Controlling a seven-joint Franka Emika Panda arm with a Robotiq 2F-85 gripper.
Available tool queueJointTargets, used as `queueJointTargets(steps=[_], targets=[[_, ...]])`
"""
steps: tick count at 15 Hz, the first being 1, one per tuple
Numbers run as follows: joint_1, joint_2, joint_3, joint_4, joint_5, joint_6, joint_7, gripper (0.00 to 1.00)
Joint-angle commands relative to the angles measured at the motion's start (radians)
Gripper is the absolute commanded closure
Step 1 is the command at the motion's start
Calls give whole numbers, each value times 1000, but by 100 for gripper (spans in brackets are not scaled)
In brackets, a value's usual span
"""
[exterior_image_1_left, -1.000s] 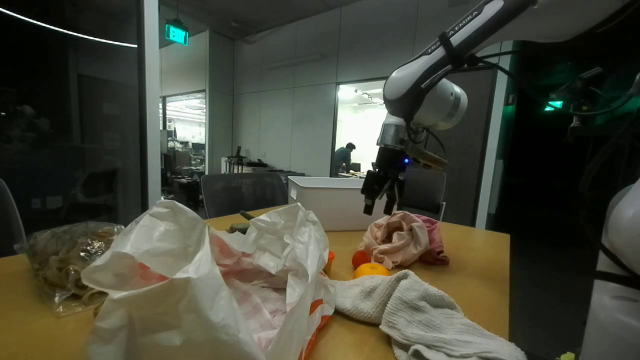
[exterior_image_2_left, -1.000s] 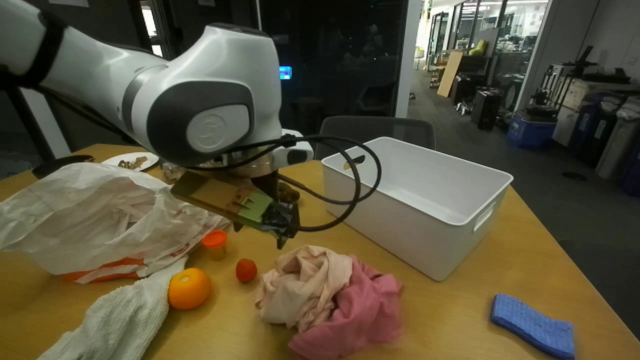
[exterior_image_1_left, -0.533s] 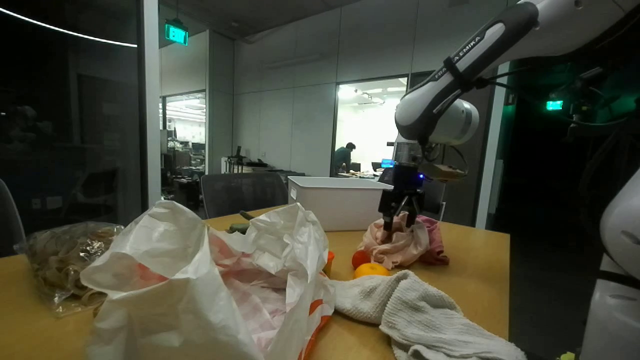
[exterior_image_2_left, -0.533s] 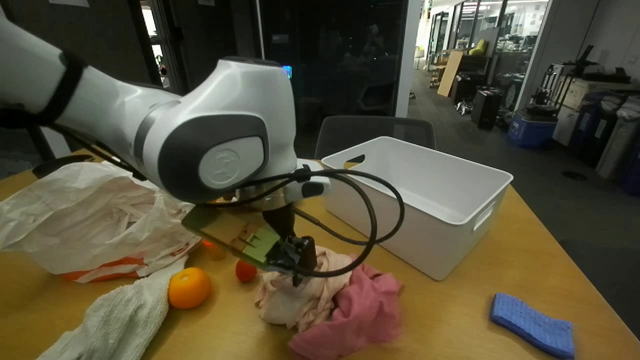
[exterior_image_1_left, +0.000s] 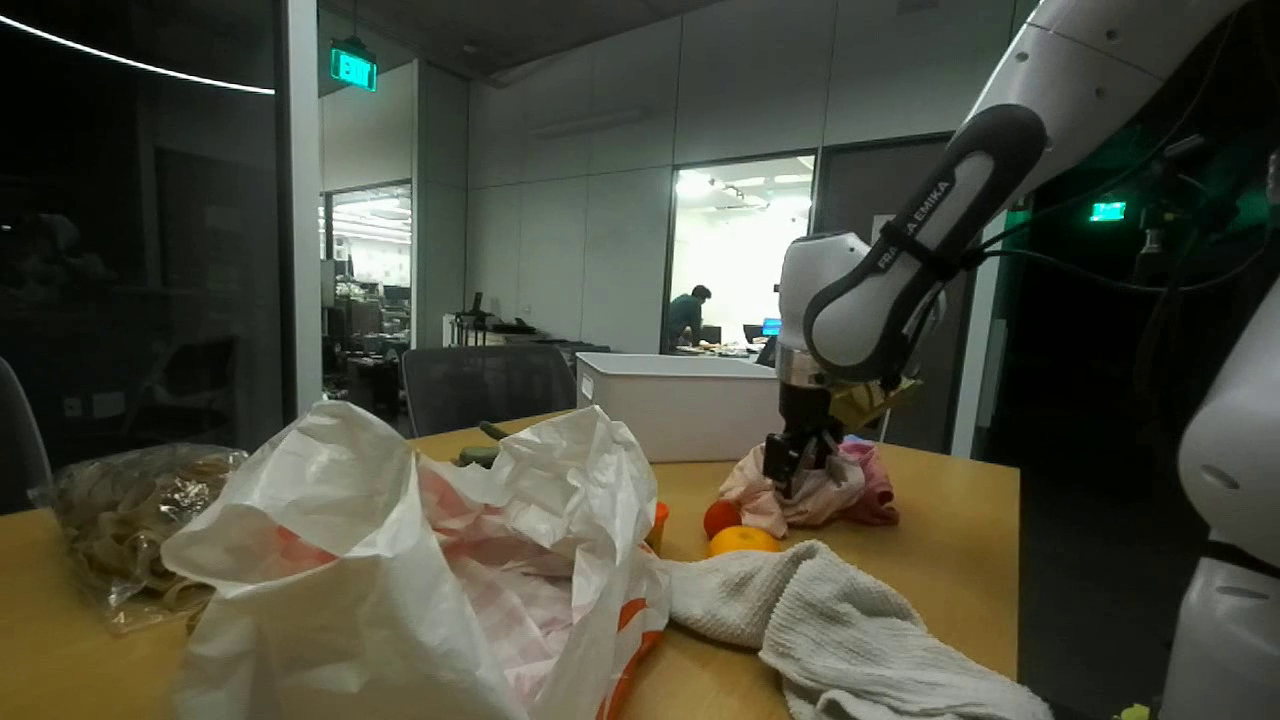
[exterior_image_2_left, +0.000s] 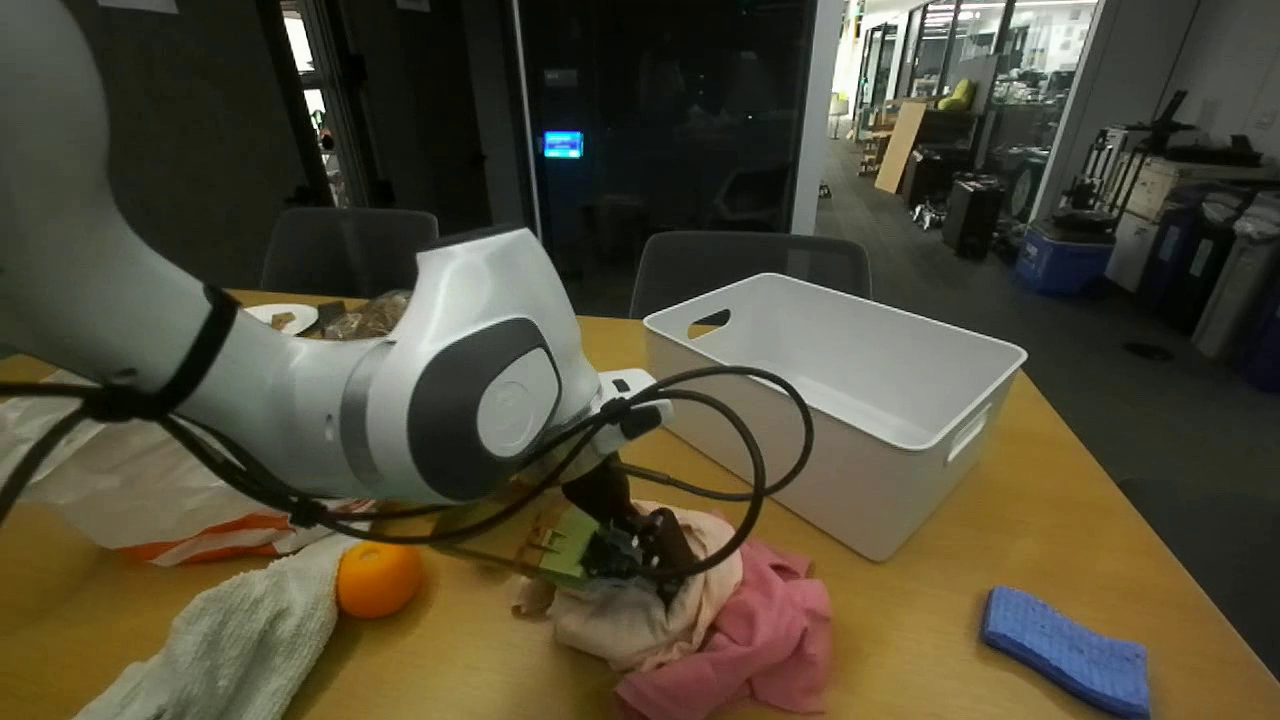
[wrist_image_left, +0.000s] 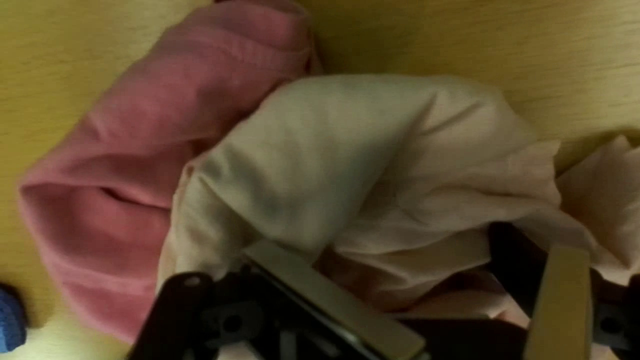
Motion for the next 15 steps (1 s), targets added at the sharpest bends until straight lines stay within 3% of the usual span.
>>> queueJointTargets(steps=[1,5,11,13,14,15], targets=[[-18,62,4,37,-67,16,84,15],[6,73,-8,46,-5,16,64,51],[8,33,-8,50,15,8,83,93],[3,-16,-8,44,17,11,89,97],[3,-43,-8,40,25,15,87,92],[3,-91,-11,30,42,22,74,94]])
